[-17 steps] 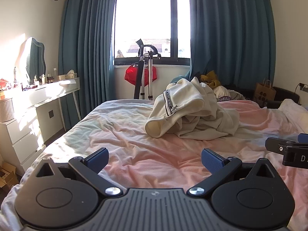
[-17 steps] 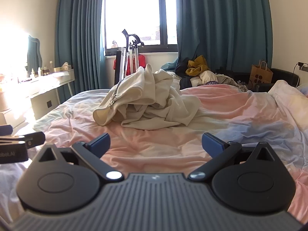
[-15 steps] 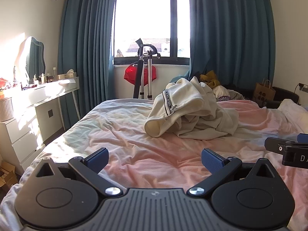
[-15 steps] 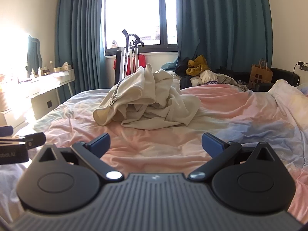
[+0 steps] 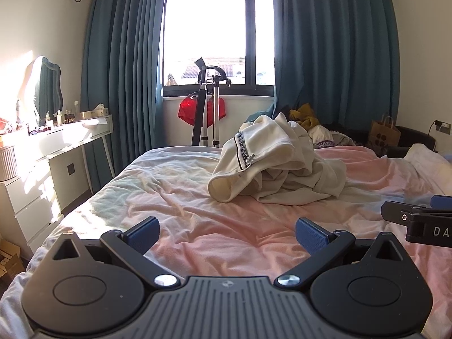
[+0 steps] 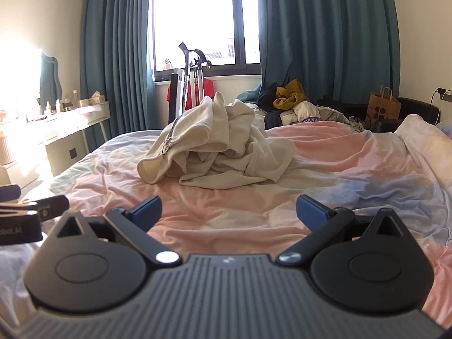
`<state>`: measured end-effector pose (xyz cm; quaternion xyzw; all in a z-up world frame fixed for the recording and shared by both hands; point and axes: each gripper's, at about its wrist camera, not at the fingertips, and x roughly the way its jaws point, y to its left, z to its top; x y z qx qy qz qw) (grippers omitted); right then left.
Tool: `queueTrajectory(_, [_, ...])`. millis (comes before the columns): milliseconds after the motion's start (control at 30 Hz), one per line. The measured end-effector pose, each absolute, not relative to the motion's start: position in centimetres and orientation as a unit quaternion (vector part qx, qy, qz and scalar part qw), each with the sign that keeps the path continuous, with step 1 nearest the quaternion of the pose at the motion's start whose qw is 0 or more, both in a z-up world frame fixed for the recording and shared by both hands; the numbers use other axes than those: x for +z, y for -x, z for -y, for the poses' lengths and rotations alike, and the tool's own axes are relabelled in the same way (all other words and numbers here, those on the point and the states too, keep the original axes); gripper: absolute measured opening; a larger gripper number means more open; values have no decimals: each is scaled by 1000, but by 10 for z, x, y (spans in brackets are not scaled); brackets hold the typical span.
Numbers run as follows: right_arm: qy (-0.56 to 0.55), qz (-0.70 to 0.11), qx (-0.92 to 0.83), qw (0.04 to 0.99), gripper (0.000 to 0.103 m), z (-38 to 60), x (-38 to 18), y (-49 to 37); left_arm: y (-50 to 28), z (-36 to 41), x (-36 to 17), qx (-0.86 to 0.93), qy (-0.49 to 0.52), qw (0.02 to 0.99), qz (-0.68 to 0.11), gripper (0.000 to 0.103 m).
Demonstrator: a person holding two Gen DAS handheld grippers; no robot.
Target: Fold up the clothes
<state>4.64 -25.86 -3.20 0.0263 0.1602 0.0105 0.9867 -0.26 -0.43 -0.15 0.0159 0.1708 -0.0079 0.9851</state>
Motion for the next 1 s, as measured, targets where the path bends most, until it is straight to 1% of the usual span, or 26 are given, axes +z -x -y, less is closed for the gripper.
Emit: queueTrajectory(1000, [-29, -168, 14, 985, 103, 255, -34, -50, -1, 7, -3, -16, -17, 983, -182, 103])
